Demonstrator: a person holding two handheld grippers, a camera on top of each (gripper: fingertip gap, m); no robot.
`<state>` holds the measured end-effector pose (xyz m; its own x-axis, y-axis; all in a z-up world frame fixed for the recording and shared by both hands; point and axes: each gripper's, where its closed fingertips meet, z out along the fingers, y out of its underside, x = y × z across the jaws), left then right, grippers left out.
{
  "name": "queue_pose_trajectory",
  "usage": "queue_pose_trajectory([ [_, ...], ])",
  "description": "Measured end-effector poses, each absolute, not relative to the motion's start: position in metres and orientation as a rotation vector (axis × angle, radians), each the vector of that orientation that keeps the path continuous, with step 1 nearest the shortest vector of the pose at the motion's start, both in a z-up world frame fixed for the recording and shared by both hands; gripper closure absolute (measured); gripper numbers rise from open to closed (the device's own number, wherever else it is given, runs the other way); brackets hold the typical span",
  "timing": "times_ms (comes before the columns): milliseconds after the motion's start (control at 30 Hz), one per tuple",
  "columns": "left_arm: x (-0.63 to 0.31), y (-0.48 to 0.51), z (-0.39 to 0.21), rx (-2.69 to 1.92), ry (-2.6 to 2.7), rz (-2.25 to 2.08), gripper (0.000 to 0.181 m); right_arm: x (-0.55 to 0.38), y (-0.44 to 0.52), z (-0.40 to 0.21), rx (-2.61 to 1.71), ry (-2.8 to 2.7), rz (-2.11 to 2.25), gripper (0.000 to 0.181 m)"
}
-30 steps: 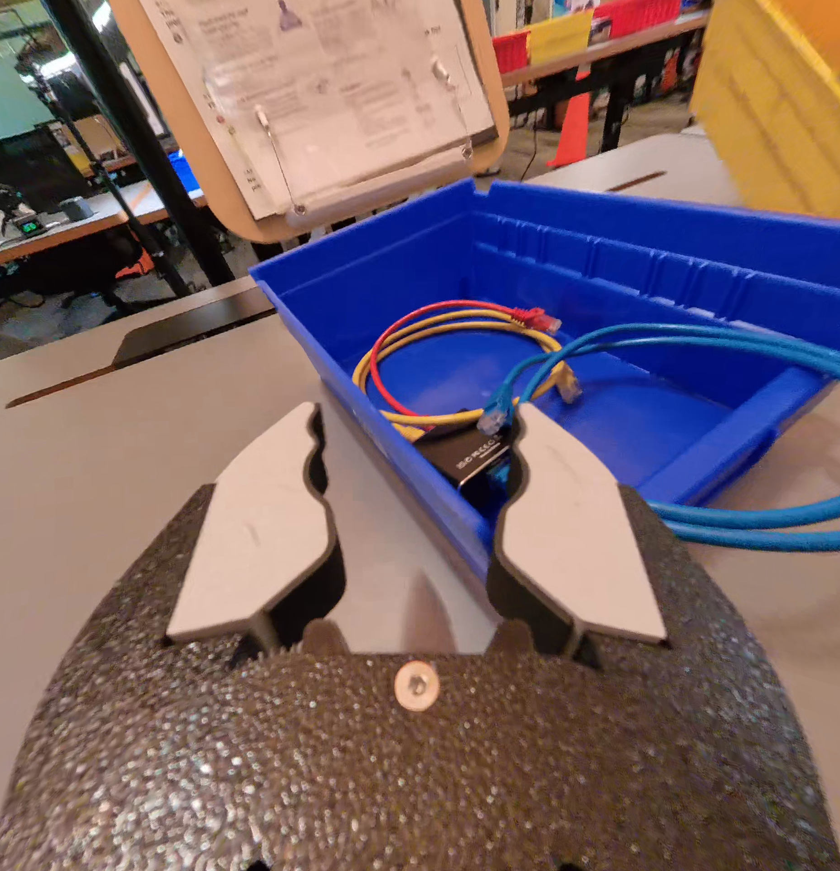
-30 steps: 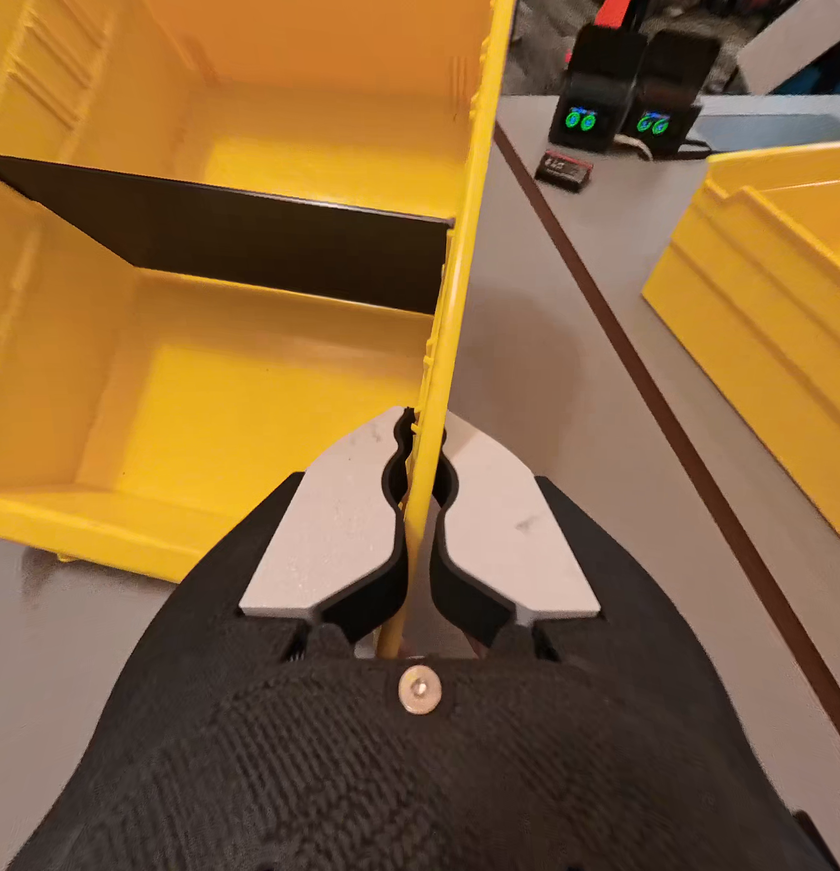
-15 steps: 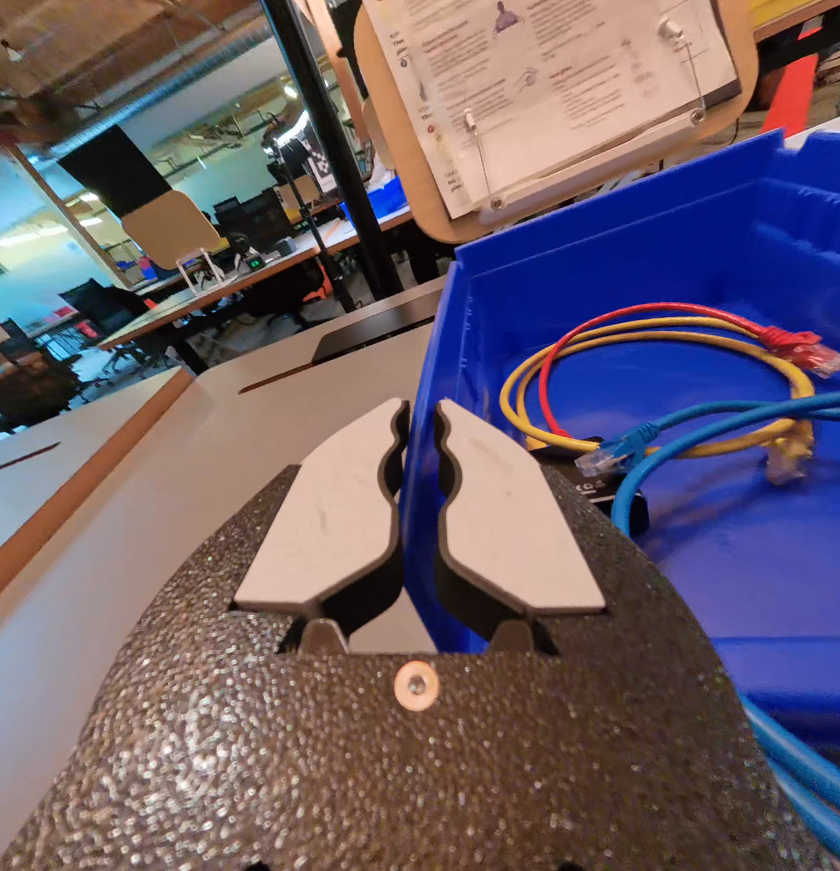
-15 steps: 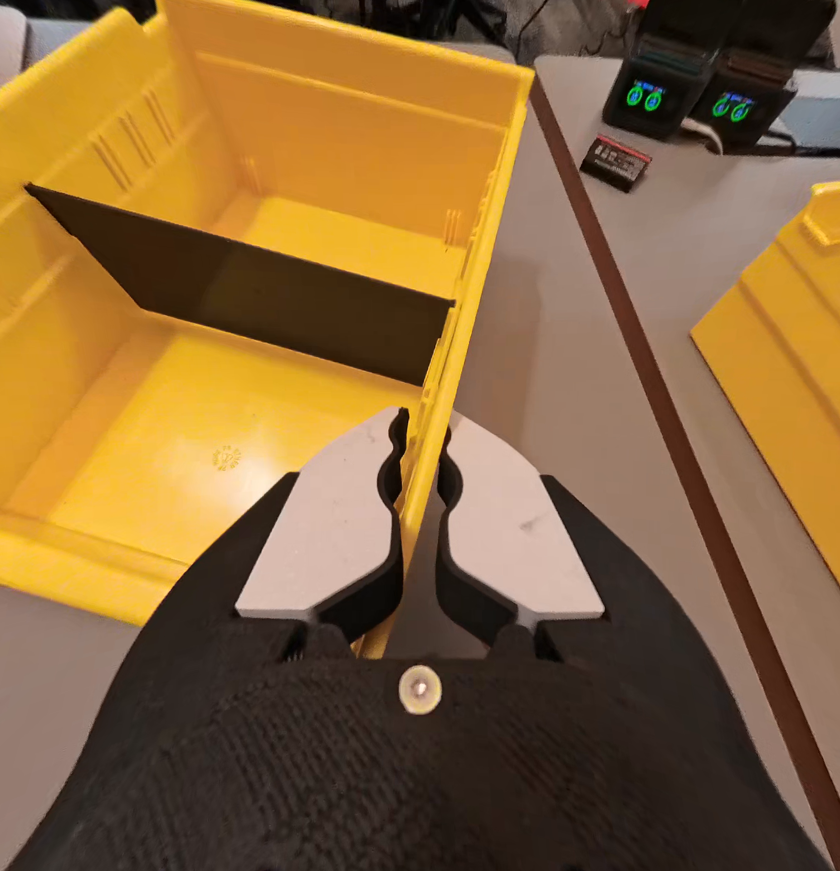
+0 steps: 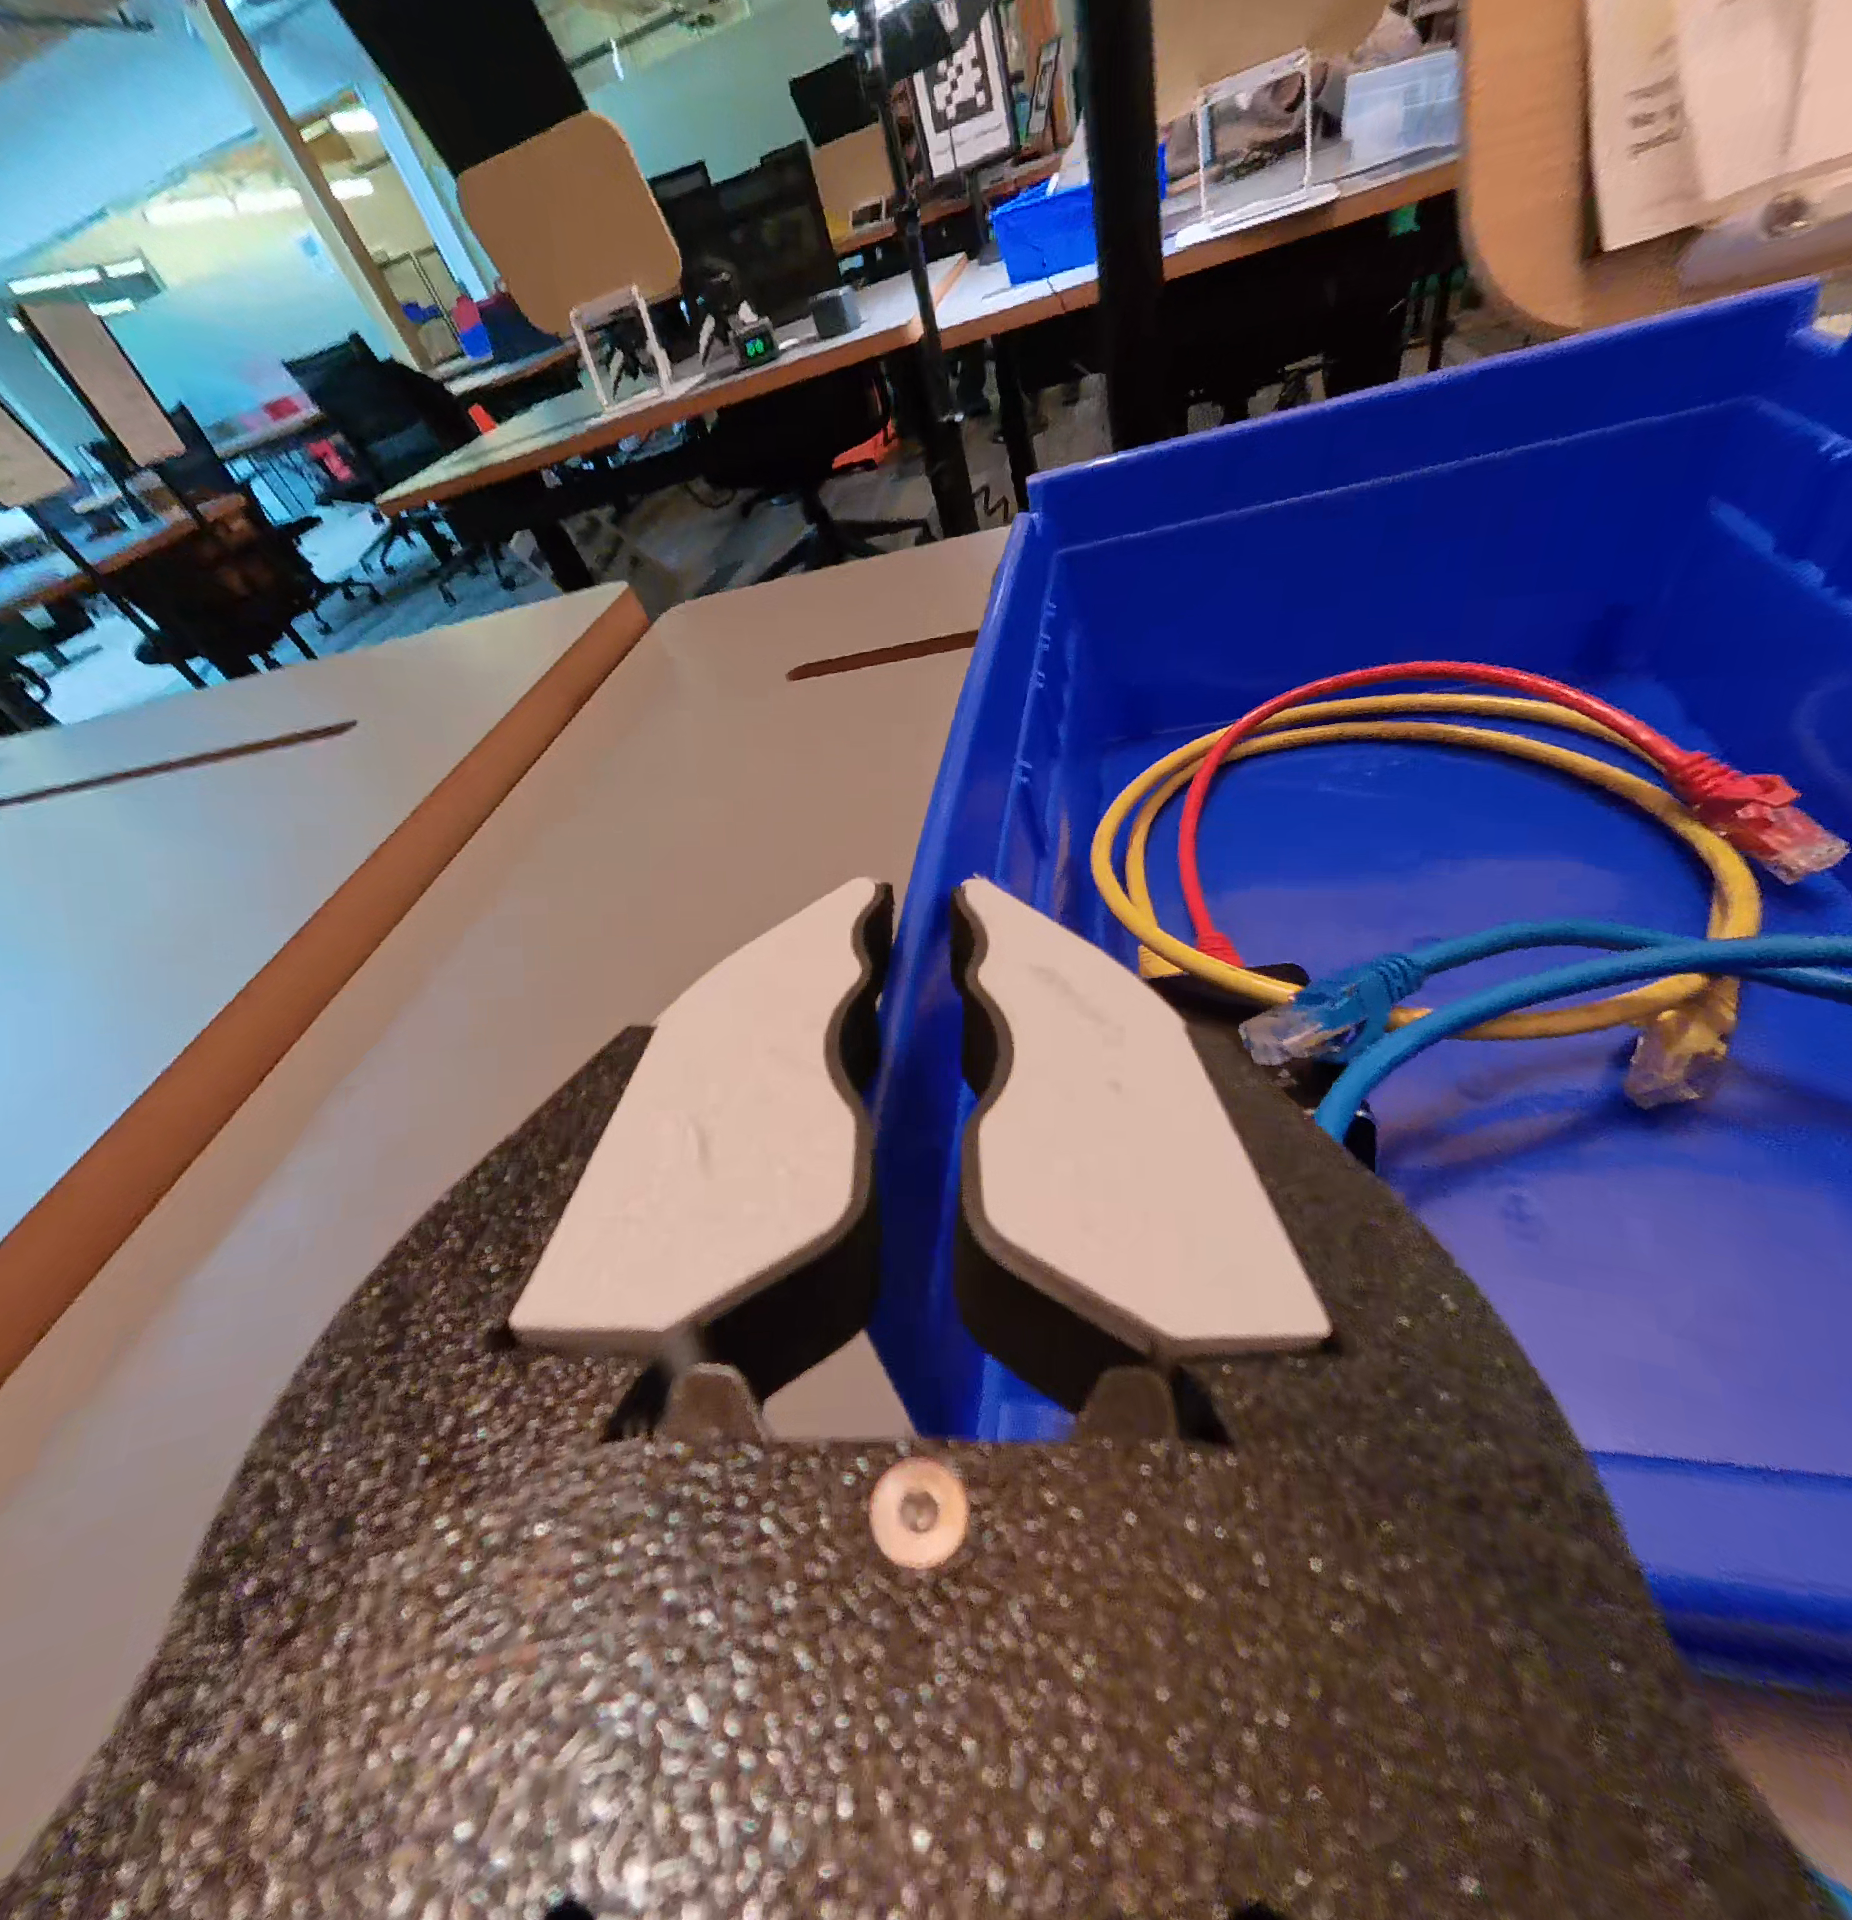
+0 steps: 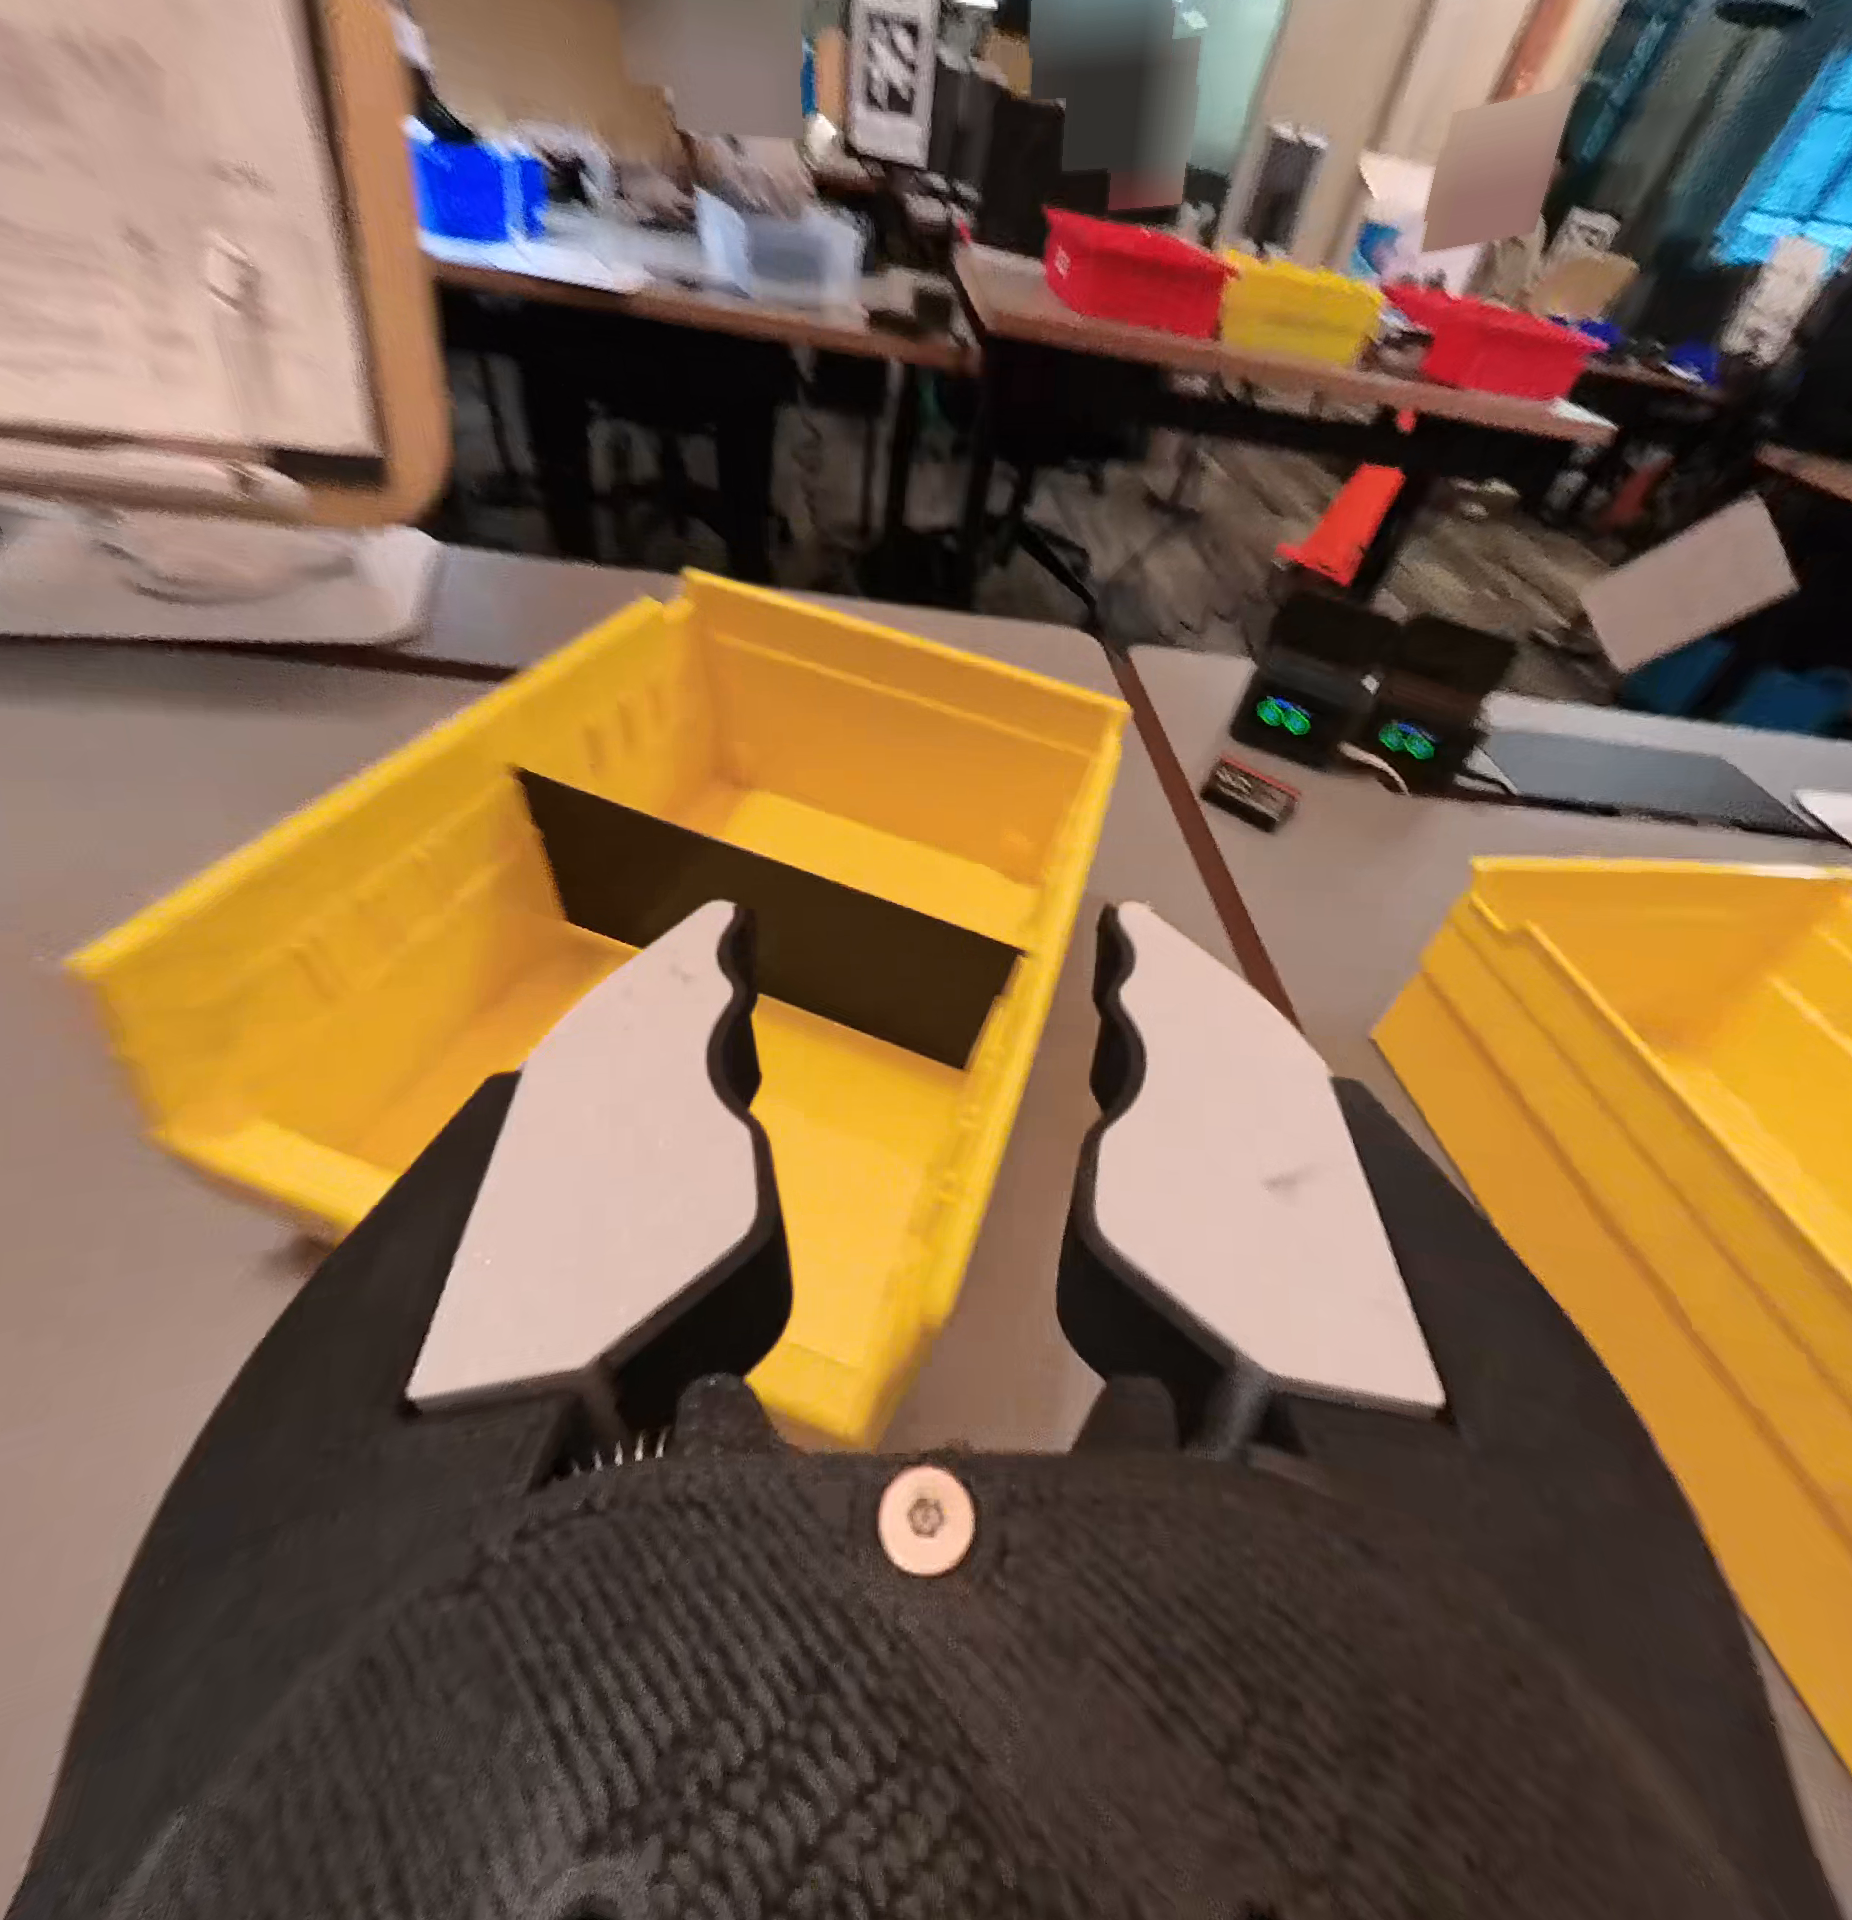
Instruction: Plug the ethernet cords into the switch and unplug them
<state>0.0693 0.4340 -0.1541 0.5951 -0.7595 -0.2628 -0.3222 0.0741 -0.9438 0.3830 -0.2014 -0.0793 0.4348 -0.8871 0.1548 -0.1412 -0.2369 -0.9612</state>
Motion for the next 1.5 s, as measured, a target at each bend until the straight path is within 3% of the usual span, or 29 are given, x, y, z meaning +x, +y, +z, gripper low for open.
queue_pose_trajectory([
  [233,0.070,0.451,-0.157,-1.606,1.030,-0.395,0.170,0.346,-0.141,-0.052,-1.621,0.702,-0.735,0.126],
  [333,0.063,0.440,-0.142,-1.645,1.089,-0.392,0.147,0.335,-0.125,-0.050,-1.633,0.647,-0.680,0.127],
  [467,0.069,0.398,-0.129,-1.622,1.427,-0.352,0.141,0.327,-0.112,-0.048,-1.651,0.600,-0.667,0.129],
  [533,0.068,0.380,-0.140,-1.667,1.639,-0.225,0.128,0.325,-0.106,-0.051,-1.671,0.580,-0.663,0.129],
  [733,0.082,0.380,-0.166,-1.684,1.893,0.283,0.113,0.319,-0.096,-0.058,-1.736,0.527,-0.675,0.129],
  [933,0.102,0.395,-0.200,-1.523,2.064,0.715,0.107,0.320,-0.094,-0.070,-1.786,0.508,-0.669,0.129],
  [1100,0.097,0.408,-0.227,-1.601,2.076,0.815,0.111,0.323,-0.094,-0.076,-1.800,0.515,-0.662,0.129],
  [1167,0.092,0.415,-0.230,-1.621,2.060,0.852,0.127,0.324,-0.094,-0.077,-1.801,0.519,-0.659,0.129],
  [1300,0.094,0.418,-0.232,-1.629,2.049,0.758,0.136,0.325,-0.095,-0.080,-1.809,0.518,-0.661,0.129],
  [1500,0.114,0.416,-0.192,-1.350,1.949,0.630,0.156,0.321,-0.093,-0.077,-1.801,0.502,-0.659,0.129],
])
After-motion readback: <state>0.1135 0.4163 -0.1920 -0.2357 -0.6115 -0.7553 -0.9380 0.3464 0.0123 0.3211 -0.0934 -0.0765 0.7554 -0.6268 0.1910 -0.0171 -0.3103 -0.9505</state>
